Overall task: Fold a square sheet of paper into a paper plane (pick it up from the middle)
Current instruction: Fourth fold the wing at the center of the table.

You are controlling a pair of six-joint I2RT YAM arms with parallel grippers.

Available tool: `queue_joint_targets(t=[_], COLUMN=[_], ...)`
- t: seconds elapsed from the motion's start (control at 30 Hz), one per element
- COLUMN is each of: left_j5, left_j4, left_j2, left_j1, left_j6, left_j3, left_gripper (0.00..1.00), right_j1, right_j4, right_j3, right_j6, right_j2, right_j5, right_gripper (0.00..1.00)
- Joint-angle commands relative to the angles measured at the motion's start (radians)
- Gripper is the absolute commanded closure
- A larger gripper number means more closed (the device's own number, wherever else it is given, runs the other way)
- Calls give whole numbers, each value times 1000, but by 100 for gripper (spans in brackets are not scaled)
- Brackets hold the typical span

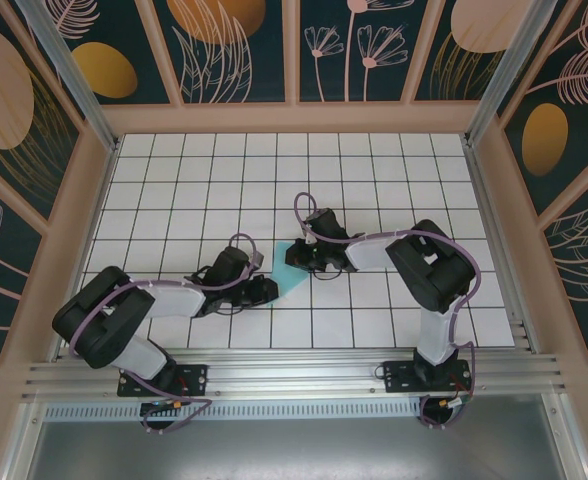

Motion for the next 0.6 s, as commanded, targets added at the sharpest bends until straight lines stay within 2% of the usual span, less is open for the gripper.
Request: queue_joint_targets(t=[0.0, 0.27, 0.4, 0.57], left_j5=[15, 35, 15, 9], left_j4=[-221, -262, -350, -378], left_j2=[-7, -34, -36, -55], left_j1=[-3, -3, -2, -3], left_j6=[33, 62, 112, 119], left_j3=[-54, -52, -28, -41], left_gripper=[77, 76, 76, 76], right_j1=[9, 12, 13, 15], right_j4=[-126, -133, -141, -142], right_j3=[-30, -20, -19, -27], right_j6=[-2, -4, -6, -6], right_j2=[82, 96, 93, 90], right_j5=[112, 112, 118, 123], right_gripper=[88, 87, 87, 87])
